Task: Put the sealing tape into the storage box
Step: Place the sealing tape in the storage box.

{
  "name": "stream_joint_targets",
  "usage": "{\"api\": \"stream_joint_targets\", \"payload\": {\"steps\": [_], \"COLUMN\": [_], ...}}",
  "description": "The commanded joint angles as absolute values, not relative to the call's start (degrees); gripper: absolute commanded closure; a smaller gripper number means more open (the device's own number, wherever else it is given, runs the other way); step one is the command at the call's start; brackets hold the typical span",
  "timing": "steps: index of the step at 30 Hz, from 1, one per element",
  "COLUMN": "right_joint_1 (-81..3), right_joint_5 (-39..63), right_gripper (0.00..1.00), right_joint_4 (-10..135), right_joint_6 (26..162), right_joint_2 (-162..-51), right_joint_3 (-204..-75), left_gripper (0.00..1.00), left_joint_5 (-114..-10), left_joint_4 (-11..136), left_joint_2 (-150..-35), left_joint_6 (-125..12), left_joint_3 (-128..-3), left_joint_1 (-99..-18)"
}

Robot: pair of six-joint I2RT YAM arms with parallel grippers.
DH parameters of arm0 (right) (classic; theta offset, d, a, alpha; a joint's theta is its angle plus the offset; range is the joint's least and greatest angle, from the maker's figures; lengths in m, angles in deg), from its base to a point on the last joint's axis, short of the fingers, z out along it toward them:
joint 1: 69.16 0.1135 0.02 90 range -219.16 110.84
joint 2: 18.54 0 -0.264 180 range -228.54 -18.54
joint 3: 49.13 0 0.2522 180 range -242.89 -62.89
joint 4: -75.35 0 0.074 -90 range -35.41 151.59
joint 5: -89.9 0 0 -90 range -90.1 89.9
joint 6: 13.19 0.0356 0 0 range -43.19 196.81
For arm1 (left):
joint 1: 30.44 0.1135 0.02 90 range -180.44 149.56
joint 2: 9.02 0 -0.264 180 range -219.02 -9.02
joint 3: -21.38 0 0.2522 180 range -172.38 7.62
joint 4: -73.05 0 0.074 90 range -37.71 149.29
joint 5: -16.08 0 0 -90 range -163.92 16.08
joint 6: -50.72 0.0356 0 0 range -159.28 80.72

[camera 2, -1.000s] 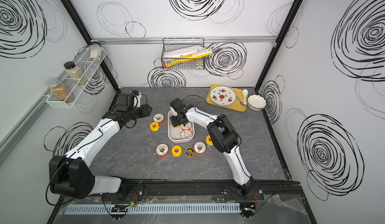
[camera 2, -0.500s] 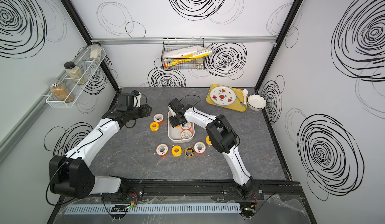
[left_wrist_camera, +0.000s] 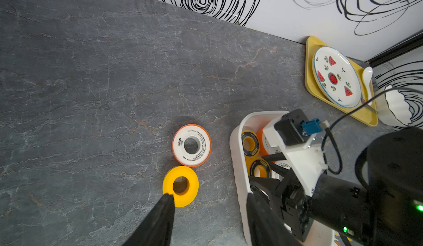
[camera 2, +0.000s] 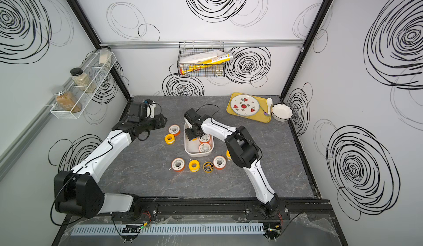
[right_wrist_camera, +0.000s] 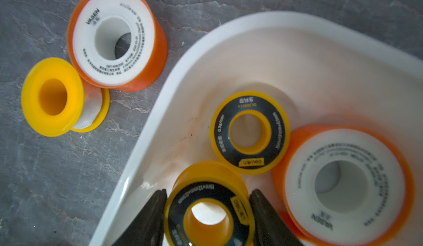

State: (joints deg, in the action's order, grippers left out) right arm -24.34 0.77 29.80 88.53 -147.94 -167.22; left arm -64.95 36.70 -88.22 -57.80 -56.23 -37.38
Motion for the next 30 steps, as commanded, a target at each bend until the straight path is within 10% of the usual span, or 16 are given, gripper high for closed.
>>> {"api": "stream_joint_targets", "payload": {"steps": [1,30], "right_joint_1": [-23.90,-23.86], "right_joint_5": [-0.19,0.08], "right_gripper": [0.45,0.28], "right_joint_4": [27.99,30.48], "right_joint_6": [87.88,88.41], "right_joint_2": [-148.86,-144.38], "right_joint_3": [-168.51,-167.28], "left_gripper": [0.42,0.42], "left_joint_5": [-64.32,-63.73], "left_joint_4": [37.76,37.76], "left_joint_2": [-88.78,-88.94], "left_joint_6": [-58.08,-58.08], "left_joint_3": [-56.10,-56.11], "left_joint_1": [-36.67,-36.15]}}
